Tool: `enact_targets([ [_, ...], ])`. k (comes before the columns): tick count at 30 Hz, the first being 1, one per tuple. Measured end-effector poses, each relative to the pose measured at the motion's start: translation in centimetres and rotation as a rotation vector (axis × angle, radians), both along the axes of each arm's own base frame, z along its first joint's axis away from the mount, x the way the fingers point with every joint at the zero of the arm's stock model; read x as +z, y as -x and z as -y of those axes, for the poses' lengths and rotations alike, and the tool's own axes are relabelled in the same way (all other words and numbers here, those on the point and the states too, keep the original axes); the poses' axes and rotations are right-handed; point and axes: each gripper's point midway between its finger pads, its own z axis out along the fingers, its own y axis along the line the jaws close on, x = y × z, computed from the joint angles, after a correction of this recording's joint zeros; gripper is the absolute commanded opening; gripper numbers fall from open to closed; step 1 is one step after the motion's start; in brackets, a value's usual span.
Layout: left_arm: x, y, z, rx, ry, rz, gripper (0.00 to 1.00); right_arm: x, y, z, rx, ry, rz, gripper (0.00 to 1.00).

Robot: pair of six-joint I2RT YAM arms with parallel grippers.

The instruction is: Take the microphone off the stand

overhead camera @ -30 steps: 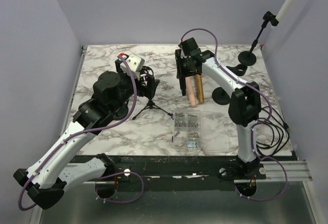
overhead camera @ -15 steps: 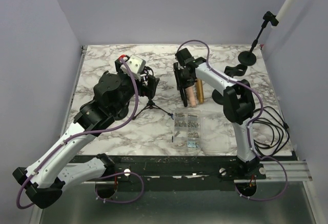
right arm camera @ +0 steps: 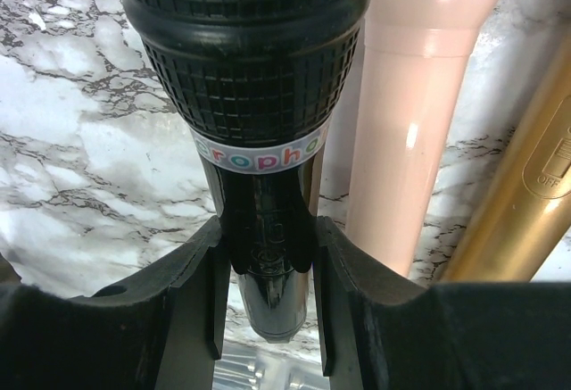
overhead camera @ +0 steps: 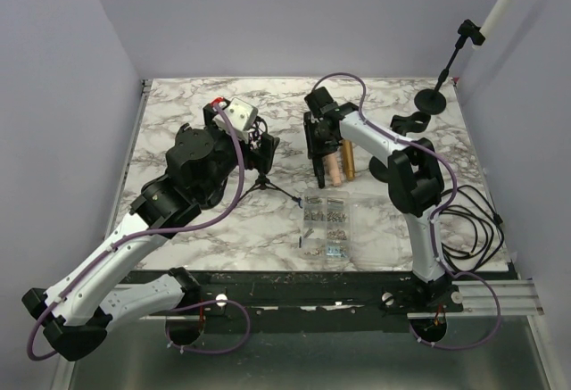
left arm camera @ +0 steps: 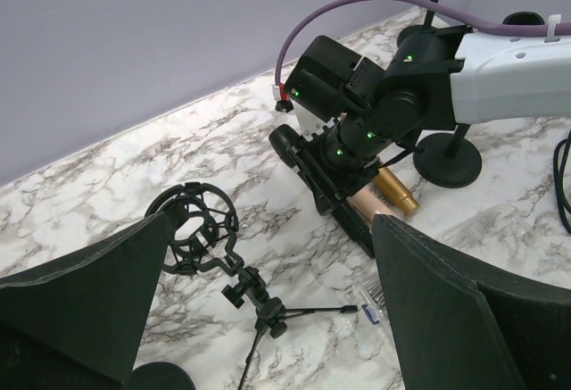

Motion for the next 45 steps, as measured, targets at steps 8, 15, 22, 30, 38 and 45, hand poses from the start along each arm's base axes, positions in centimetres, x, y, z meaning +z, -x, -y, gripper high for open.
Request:
enact_targets([
  [8,-0.4,-0.1,0.4,-0.003,-0.014,-0.008,0.98,-0.7,-0.3,0.5,-0.034,0.025,0.003,0.31],
  [15,-0.7,-0.3,0.6,-0.008,-0.029,-0.009,0.98,-1.5,-0.3,0.7,-0.042,0.042,-0.006,0.46],
  [22,-1.0,-0.3,0.8,-0.013,-0.046,-0.008,0.98,-1.9,-0.4,0.8,-0.045,0.045,-0.002,0.61],
  [30,-1.1,-0.4,1.0,-0.017,-0.054,-0.007,0.98,-2.0,-0.3,0.8,-0.043,0.048,-0.003,0.63],
  [38,-1.1,-0.3,1.0,-0.019,-0.055,-0.007,0.98,2.9,-1.0,0.3,-0.032,-0.010,0.086,0.79],
  [45,-1.1,-0.3,1.0,-0.018,-0.057,-0.006,0.98,17.4,-3.3,0.5,-0.047,-0.119,0.415,0.94],
])
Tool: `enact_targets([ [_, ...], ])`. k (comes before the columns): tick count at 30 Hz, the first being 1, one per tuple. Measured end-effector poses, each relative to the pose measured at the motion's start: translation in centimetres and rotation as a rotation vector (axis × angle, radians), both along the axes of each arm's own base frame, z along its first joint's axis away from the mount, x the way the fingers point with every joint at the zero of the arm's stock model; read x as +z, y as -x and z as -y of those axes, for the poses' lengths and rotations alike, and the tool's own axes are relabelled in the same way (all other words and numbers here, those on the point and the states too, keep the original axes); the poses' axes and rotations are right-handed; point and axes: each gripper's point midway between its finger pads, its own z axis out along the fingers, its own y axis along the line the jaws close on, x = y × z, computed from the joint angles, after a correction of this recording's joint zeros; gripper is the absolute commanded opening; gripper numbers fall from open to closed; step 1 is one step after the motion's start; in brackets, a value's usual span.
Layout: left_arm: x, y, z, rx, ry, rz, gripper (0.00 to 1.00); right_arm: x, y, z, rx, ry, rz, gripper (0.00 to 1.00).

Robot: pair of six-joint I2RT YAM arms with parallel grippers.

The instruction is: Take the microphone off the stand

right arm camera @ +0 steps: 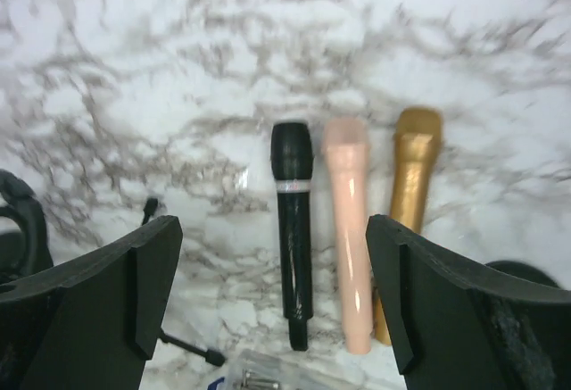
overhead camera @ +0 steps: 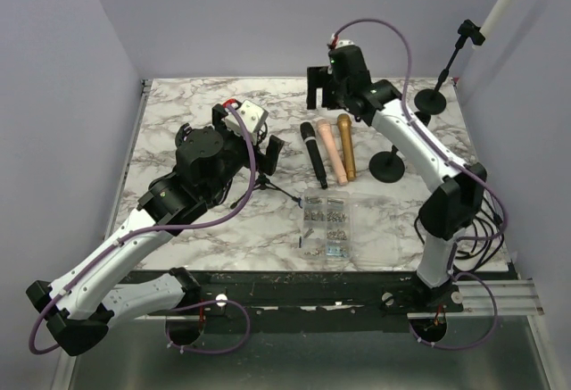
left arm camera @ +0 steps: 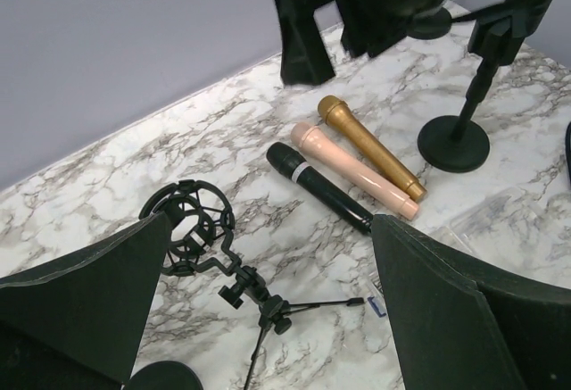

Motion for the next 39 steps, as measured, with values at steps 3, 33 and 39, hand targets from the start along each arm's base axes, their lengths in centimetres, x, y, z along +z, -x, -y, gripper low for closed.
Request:
enact_targets([
  [3,0.0,0.0,0.0,0.000,0.002,0.000,0.98,6.5,-0.6,2.0,-0.078,-0.010,0.181,0.99],
  [33,2.1,3.7,1.5,-0.139,0.154,0.007,0.98,22.3,-10.8,31.6,-1.177,0.414,0.867,0.97],
  [39,2.4,4.0,1.6,-0.146,0.152,0.023,0.98,21.8,-11.6,33.2,-1.241,0.387,0.870,0.97],
])
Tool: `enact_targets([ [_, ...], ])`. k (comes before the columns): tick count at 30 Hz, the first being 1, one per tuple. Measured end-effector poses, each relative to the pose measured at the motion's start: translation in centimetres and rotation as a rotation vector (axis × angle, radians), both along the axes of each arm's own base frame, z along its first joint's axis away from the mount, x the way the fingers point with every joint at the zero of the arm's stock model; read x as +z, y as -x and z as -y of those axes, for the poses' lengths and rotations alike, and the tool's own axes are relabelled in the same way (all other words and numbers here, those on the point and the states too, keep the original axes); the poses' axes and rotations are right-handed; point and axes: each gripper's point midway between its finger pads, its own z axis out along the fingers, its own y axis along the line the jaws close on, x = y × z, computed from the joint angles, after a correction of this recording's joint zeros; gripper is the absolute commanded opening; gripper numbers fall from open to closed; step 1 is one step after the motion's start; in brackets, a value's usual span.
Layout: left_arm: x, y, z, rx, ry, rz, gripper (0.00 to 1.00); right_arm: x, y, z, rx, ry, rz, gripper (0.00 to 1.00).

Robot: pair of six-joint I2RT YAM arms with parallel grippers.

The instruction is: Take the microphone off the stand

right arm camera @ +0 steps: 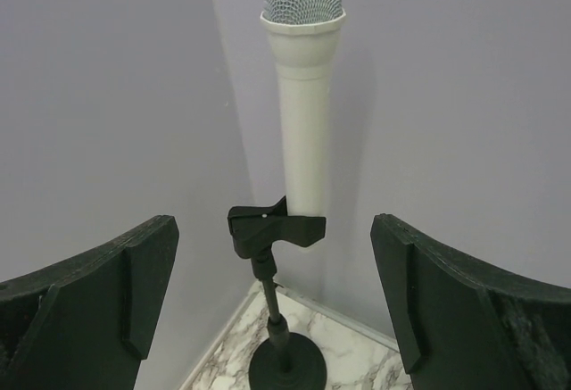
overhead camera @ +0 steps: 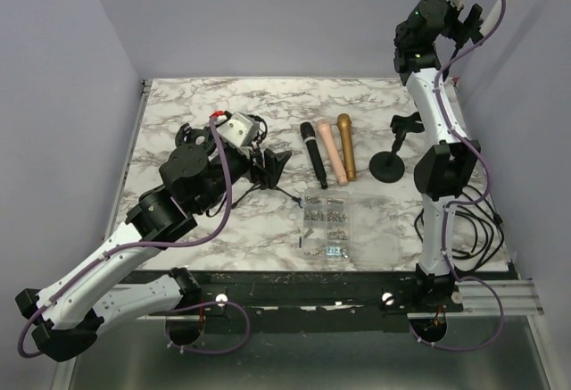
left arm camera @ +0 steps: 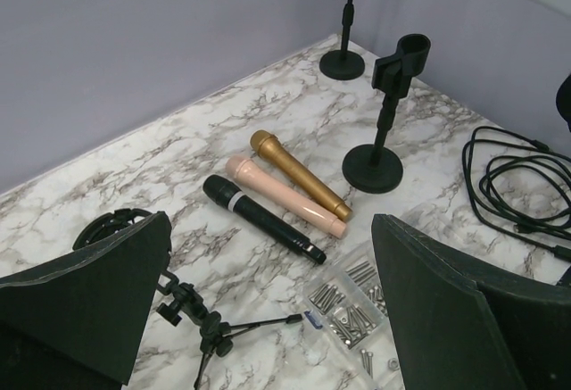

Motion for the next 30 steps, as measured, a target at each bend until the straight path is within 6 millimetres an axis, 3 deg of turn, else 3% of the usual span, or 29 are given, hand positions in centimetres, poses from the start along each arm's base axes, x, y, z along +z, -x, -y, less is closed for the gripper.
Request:
enact_targets([
  [6,-0.4,0.1,0.4,-0.002,-0.023,0.016,0.98,-3.2,-1.5,2.0,-0.015,-0.041,-0.048,0.87],
  [11,-1.1,-0.2,0.7,0.003,-0.051,0.014,0.98,-6.3,-2.0,5.7,-0.029,-0.069,-0.120,0.89],
  [15,-1.6,-0.5,1.0,0.010,-0.068,0.006,0.98,-7.8,-2.5,7.3,0.011,-0.090,-0.168,0.93],
  [18,-2.0,-0.8,1.1,0.015,-0.080,0.000,0.99,-9.5,-3.5,6.3,0.105,-0.136,-0.191,0.92],
  [21,-2.5,-1.1,1.3,0.021,-0.094,-0.006,0.98,-12.1,-3.9,4.0,0.242,-0.196,-0.228,0.93],
  [25,-3.0,-1.4,1.5,0.026,-0.119,-0.009,0.98,-15.1,-3.0,0.9,0.399,-0.289,-0.224,0.94],
  [30,-3.9,-1.9,1.9,0.026,-0.145,-0.021,0.98,-16.8,-2.1,-1.2,0.523,-0.340,-0.134,1.00],
])
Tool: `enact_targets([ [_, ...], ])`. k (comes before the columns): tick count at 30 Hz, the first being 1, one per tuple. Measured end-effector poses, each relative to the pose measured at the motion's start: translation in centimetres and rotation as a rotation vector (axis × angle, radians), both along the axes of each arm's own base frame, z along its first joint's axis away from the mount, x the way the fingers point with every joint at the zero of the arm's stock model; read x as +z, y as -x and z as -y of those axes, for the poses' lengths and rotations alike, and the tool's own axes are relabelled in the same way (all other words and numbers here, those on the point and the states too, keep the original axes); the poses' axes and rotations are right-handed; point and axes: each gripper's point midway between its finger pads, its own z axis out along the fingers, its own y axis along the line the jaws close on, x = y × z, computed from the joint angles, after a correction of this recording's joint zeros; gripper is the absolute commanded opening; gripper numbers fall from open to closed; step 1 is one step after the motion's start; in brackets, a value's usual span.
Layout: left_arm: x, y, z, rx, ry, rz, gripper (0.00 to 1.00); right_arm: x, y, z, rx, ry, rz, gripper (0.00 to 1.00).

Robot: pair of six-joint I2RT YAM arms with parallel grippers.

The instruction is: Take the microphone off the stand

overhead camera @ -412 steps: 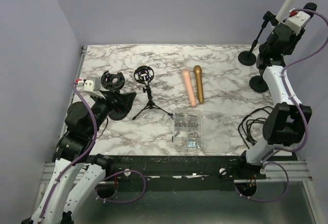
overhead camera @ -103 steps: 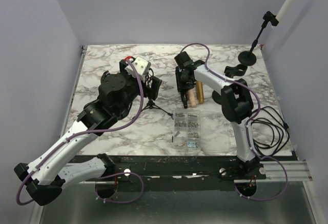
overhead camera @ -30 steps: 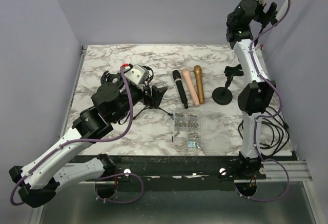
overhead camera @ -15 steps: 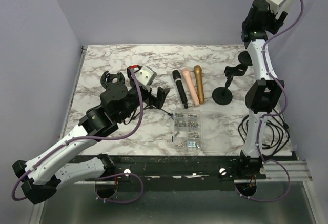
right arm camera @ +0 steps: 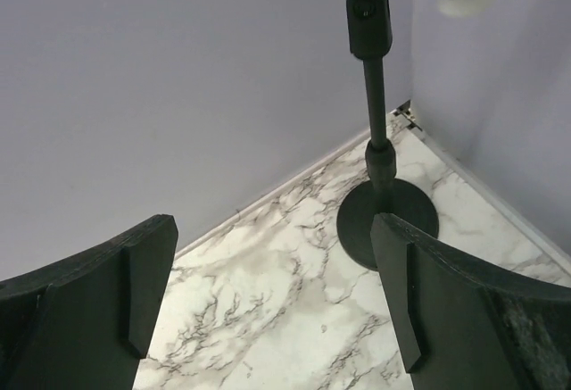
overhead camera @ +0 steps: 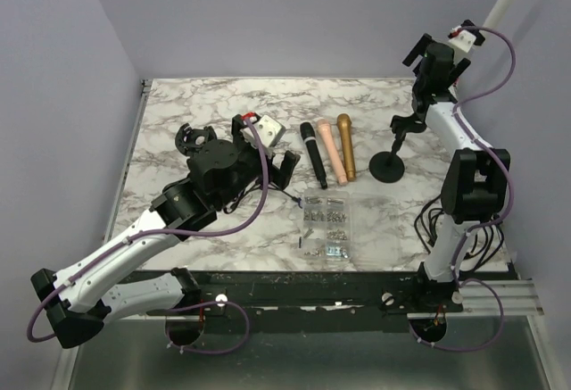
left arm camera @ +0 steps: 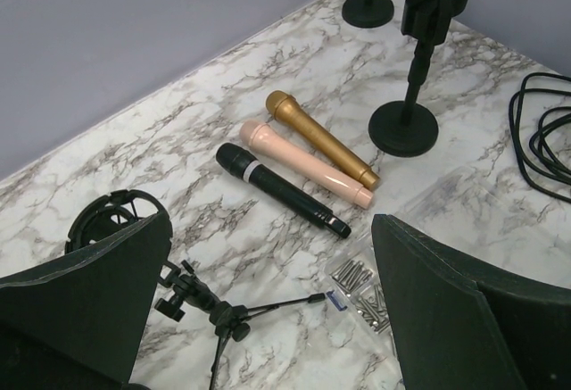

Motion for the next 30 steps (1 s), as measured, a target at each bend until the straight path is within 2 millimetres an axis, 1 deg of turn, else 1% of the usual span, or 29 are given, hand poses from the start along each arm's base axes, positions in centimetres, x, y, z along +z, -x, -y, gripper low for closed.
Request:
enact_targets([
  [3,-0.4,-0.2,0.2,0.000,-0.010,-0.008,0.98,-1.0,0.1,-0.6,0.034,-0.016,0.062,1.00],
  [7,-0.8,-0.3,0.4,0.000,-0.018,-0.014,0.98,-2.9,0.4,-0.6,0.037,-0.038,0.110,1.00],
  [10,-1.2,-0.5,0.6,0.000,-0.027,-0.022,0.98,-1.1,1.1,0.2,0.018,-0.074,0.225,1.00],
  [14,-1.9,-0.8,1.0,-0.001,-0.044,-0.036,0.98,0.7,2.4,3.1,-0.046,-0.135,0.357,1.00],
  [16,-2.2,-0.9,1.2,-0.001,-0.050,-0.041,0.98,1.3,2.7,4.8,-0.074,-0.157,0.397,0.98],
  [18,-2.4,-1.0,1.3,-0.001,-0.055,-0.045,0.98,1.4,2.9,5.8,-0.089,-0.165,0.408,0.95],
  [20,-2.7,-1.1,1.4,-0.001,-0.061,-0.050,0.98,1.4,2.8,6.4,-0.087,-0.161,0.402,0.95],
  [22,-2.9,-1.1,1.5,-0.001,-0.066,-0.054,0.98,1.5,2.1,6.1,-0.066,-0.158,0.386,0.95],
  [25,-3.1,-1.2,1.7,-0.005,-0.067,-0.062,0.98,1.6,0.7,5.2,-0.017,-0.154,0.355,0.96],
  [30,-3.2,-1.1,1.8,-0.010,-0.058,-0.072,0.98,1.5,-0.1,3.2,0.082,-0.161,0.323,1.00],
])
